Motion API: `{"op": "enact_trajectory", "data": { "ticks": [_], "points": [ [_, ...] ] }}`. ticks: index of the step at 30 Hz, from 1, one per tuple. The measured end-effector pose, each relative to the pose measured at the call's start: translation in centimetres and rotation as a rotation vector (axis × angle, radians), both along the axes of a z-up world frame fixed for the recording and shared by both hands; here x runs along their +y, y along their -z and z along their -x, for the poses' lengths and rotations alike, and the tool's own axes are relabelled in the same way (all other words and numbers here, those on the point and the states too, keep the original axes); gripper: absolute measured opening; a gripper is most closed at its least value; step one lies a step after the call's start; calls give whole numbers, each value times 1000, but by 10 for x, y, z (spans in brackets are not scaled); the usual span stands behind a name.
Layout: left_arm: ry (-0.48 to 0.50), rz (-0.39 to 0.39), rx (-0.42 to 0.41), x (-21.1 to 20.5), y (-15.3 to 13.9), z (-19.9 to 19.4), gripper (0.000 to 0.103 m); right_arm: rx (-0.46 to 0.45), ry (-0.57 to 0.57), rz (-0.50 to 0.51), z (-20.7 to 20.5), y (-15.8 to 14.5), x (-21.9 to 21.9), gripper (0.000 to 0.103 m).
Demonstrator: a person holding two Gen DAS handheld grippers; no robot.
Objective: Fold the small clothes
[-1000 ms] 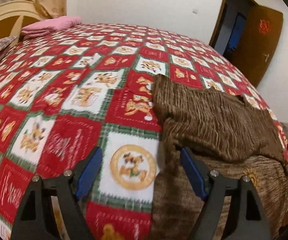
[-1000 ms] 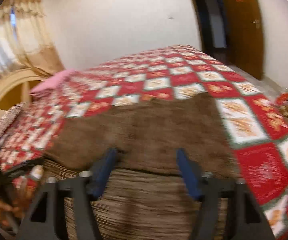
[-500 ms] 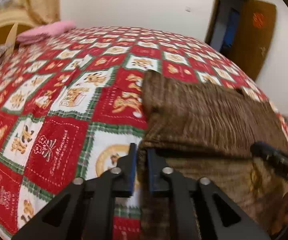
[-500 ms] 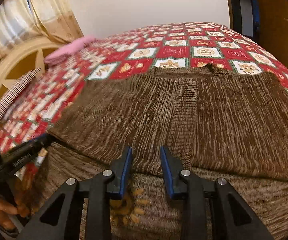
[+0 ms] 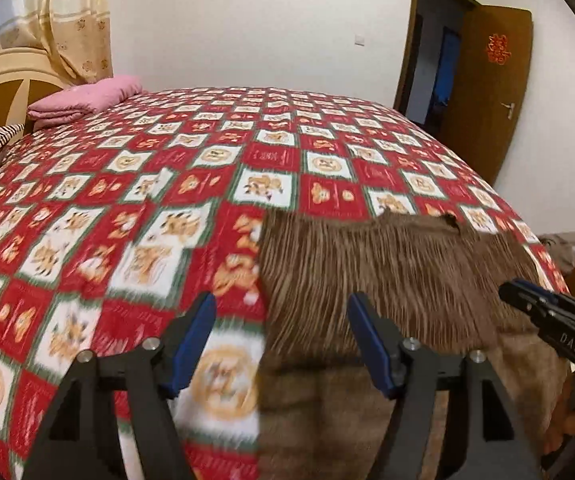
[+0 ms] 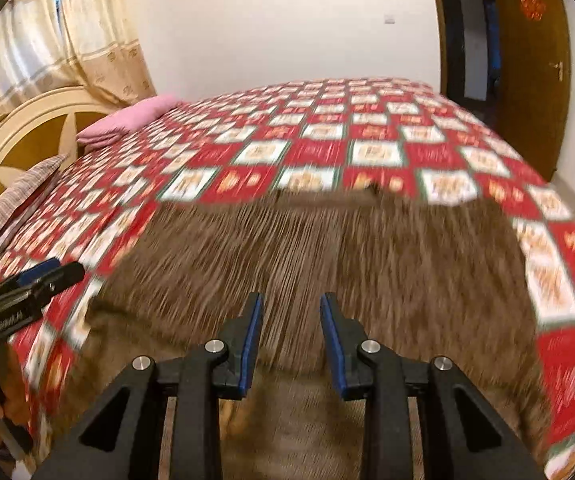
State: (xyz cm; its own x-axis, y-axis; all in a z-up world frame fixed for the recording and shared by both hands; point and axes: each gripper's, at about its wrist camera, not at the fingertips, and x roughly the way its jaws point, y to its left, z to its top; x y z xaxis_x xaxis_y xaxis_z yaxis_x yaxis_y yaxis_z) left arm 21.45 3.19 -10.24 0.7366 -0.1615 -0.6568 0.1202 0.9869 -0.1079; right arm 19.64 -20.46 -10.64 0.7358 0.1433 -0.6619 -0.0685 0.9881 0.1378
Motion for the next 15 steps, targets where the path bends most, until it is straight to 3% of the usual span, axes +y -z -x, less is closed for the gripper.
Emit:
{"op": "enact_trajectory", "data": {
  "ticks": [3,6,7,9,15],
  "points": [
    [-43,-37,6,-10,17,-19,70,23,21,-8,-39,6,-3,31],
    [-113,-65,119,-7,49,-32,52,80,9,13,-71,30,0,31],
    [-121,-39,149,-1,59,-32,53,108,25,44,-79,42,2,31],
    [-131,0,126,9,57,-28,54,101,36,41,-85,47,-1,31],
    [-138,-50,132,2,63,-30,56,87,59,115,-93,49,6,32]
  ]
}}
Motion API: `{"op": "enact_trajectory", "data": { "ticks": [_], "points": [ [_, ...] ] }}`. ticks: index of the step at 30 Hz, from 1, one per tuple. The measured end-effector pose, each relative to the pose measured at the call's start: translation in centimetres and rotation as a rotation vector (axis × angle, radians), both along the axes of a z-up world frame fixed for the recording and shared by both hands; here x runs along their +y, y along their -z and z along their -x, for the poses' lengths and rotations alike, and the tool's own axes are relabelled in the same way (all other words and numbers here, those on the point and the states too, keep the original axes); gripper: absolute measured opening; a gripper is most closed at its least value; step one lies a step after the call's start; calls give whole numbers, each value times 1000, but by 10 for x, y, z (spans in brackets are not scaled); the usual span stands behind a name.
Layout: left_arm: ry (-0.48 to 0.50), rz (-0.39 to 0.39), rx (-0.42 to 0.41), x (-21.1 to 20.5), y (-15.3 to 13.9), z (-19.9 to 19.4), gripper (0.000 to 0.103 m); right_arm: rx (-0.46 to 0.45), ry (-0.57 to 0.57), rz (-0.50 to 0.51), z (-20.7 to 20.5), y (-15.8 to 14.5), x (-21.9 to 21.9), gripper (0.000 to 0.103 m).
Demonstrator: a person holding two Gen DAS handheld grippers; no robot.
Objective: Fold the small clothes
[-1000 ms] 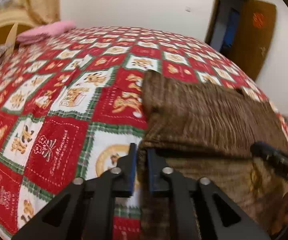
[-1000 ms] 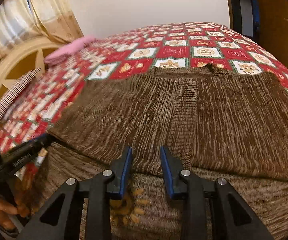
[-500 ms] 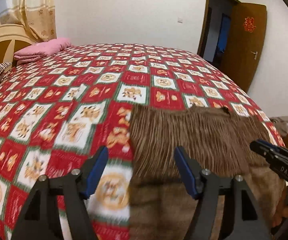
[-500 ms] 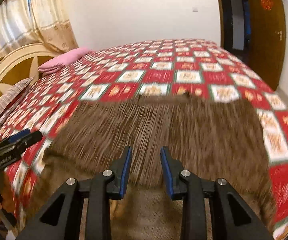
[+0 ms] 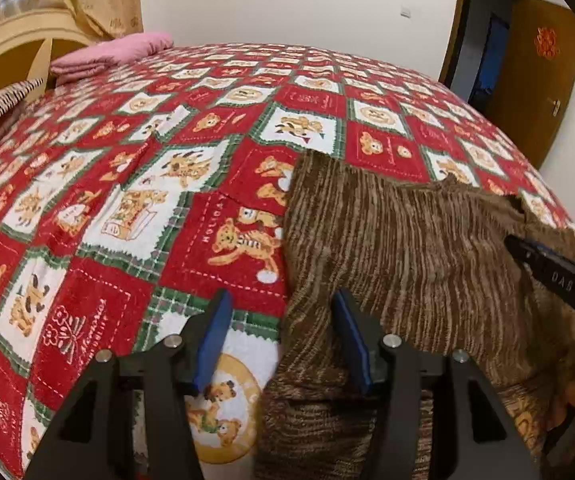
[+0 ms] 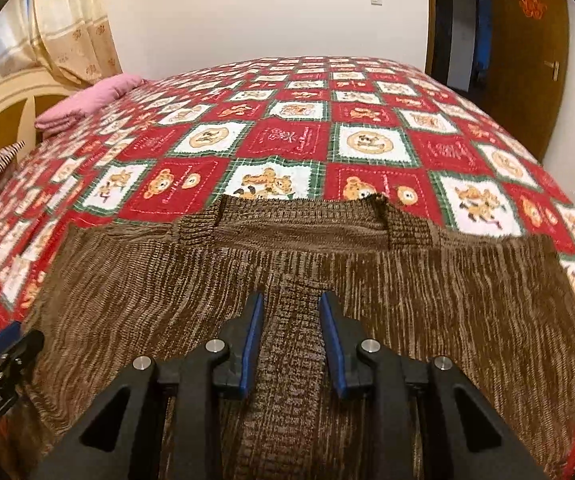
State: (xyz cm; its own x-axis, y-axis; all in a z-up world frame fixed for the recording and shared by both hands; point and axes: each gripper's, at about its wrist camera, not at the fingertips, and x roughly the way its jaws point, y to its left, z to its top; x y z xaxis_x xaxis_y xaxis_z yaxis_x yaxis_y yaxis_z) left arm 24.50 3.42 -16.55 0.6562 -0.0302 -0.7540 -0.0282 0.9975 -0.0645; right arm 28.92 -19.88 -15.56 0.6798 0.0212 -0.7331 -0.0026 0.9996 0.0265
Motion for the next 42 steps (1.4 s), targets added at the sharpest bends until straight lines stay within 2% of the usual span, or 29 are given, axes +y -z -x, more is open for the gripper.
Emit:
{"op": "enact_trajectory", "data": {
  "ticks": [3,7,10,11,13,14,15,17,20,22,25,27,29,33,37,42],
  "points": [
    [-1,-22,-3,-3,-2,1,57,3,12,-20,-4,1,-5,36],
    [-7,-32,-7,-4,-3,2,59,-9,21,-58,1,-1,-10,37],
    [-9,-32,-7,-3,-3,2,60,-57,83,-121,29,-19,-21,37],
    [-8,-25,-6,-2,-3,2,60,-95,98,-175,49,-29,-28,37],
    [-9,-18,-5,-1,-3,1,61,-129,102,-231,79,-43,-36,45],
    [-9,-22,-5,-2,-3,1,61,-140,100,-244,97,-50,-39,53],
    [-10,-27,-6,-3,-3,1,61,-152,97,-244,120,-59,-44,57],
    [-11,-23,-6,-2,-3,2,63,-171,92,-237,153,-73,-52,57],
    [16,39,-3,6,-5,7,66,-204,117,-207,211,-97,-75,57],
    [68,80,6,14,-8,20,71,-228,143,-187,251,-111,-93,57],
    [121,84,0,24,-13,51,71,-247,193,-144,306,-123,-118,57],
    [161,120,-4,33,-16,73,71,-228,220,-137,337,-124,-131,57],
    [203,151,-16,46,-21,102,77,-193,228,-153,360,-120,-140,57],
    [256,138,-74,65,-30,151,87,-92,205,-138,390,-104,-140,57],
    [332,111,-80,73,-32,193,92,-22,148,-174,402,-80,-128,57],
    [398,139,-21,73,-25,230,92,140,93,-200,398,-36,-100,57]
  ]
}}
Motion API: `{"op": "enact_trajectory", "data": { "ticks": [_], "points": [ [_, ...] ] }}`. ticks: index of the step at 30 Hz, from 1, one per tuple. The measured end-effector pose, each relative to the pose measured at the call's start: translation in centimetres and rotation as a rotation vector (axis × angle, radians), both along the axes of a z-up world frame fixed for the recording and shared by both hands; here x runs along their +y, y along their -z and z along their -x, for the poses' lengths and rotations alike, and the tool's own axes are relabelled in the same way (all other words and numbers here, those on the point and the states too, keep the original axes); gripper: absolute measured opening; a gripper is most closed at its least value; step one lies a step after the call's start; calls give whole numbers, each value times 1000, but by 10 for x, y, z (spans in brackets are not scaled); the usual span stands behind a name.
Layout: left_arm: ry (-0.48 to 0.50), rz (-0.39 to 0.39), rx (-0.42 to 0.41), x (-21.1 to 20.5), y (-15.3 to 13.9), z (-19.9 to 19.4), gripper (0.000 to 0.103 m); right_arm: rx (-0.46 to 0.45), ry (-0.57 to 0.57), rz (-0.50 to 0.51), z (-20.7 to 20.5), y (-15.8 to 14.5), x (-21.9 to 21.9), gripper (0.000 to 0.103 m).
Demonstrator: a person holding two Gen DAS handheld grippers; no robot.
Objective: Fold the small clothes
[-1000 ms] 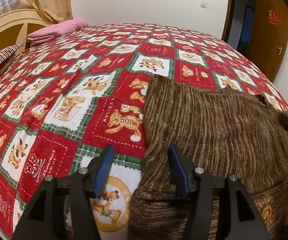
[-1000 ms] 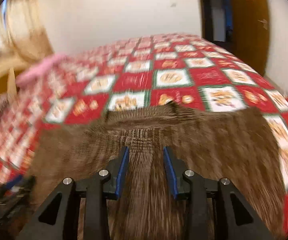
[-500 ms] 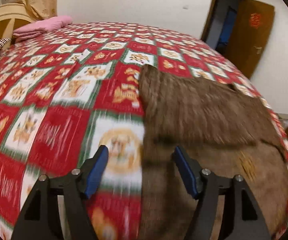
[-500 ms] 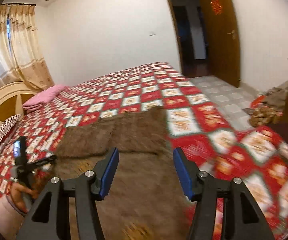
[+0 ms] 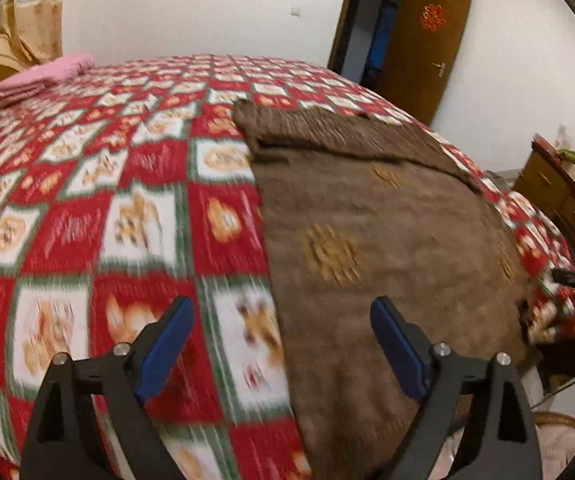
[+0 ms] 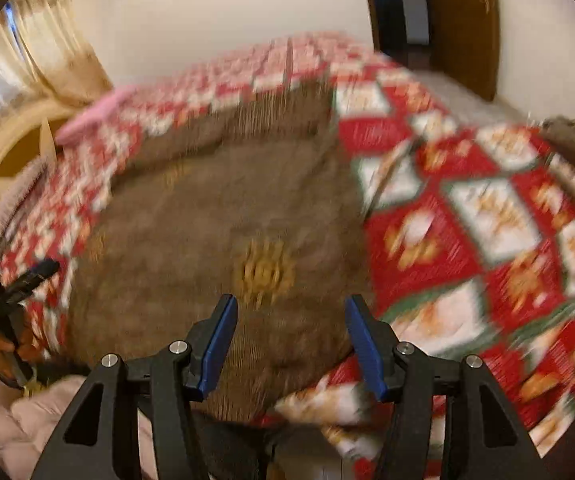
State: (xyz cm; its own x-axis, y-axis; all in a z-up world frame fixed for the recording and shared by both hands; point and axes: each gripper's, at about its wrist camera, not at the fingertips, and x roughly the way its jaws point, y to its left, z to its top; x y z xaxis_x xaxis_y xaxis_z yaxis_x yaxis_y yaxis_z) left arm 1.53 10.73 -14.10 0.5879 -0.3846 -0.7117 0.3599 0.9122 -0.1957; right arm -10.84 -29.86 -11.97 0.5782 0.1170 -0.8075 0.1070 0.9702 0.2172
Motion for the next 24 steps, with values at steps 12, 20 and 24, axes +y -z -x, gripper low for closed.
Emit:
{"op": "enact_trajectory", "data": {
  "ticks": [12,20,24],
  "points": [
    [71,1,113,-12,26,44,90,167,28,223,-5,53,41,57],
    [157,-7,158,-23,33,52,40,188,73,104,8,55,6,14],
    [160,14,176,-22,35,51,15,166,75,-51,19,46,-12,9]
  ]
}}
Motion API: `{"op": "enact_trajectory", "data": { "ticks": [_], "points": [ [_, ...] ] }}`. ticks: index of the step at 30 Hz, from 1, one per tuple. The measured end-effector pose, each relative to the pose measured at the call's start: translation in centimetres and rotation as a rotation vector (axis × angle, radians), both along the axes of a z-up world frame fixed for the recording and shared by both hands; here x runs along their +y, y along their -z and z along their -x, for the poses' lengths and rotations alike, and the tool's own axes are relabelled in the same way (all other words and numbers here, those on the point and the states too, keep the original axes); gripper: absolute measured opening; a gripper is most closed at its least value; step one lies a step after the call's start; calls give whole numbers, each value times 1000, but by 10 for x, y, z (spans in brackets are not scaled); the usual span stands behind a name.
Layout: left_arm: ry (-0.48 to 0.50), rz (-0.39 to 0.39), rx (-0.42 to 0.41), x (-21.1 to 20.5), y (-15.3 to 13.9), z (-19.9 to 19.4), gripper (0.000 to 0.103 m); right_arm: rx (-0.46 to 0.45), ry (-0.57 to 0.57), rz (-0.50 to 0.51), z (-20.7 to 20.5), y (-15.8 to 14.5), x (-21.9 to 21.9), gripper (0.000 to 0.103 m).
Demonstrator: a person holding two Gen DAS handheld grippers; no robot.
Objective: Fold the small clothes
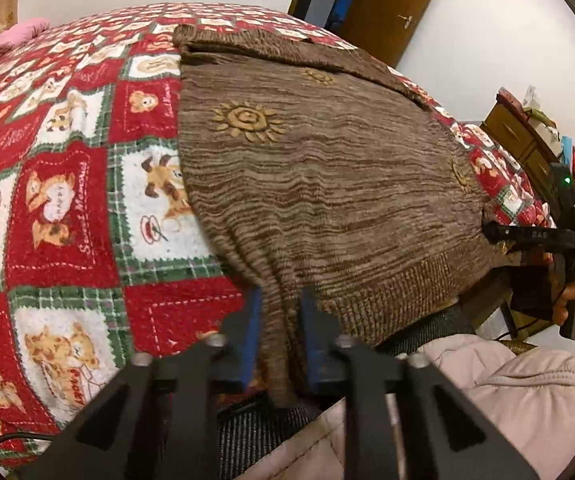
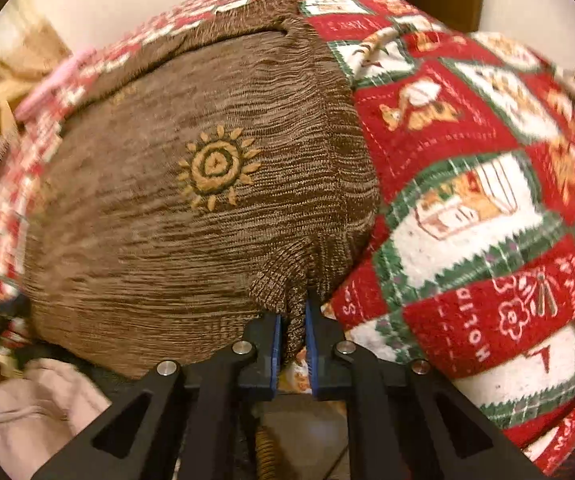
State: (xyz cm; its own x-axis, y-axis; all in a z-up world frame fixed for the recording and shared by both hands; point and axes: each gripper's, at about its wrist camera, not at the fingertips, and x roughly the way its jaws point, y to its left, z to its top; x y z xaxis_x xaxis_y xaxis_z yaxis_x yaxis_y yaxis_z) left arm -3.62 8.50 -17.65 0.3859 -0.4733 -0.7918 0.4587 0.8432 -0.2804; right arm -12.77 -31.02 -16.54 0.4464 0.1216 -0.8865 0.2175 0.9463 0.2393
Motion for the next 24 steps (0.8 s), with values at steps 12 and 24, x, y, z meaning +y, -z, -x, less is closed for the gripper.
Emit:
{"op": "enact_trajectory", "data": {
  "ticks": [12,24],
  "points": [
    [-47,209,-10,3,-65,-56,5,-255,-10,-283,-44,-88,-29,8],
    [17,10,-203,-5,-100,-133,20,-208,161,-308,-199,-32,-58,8]
  ]
}}
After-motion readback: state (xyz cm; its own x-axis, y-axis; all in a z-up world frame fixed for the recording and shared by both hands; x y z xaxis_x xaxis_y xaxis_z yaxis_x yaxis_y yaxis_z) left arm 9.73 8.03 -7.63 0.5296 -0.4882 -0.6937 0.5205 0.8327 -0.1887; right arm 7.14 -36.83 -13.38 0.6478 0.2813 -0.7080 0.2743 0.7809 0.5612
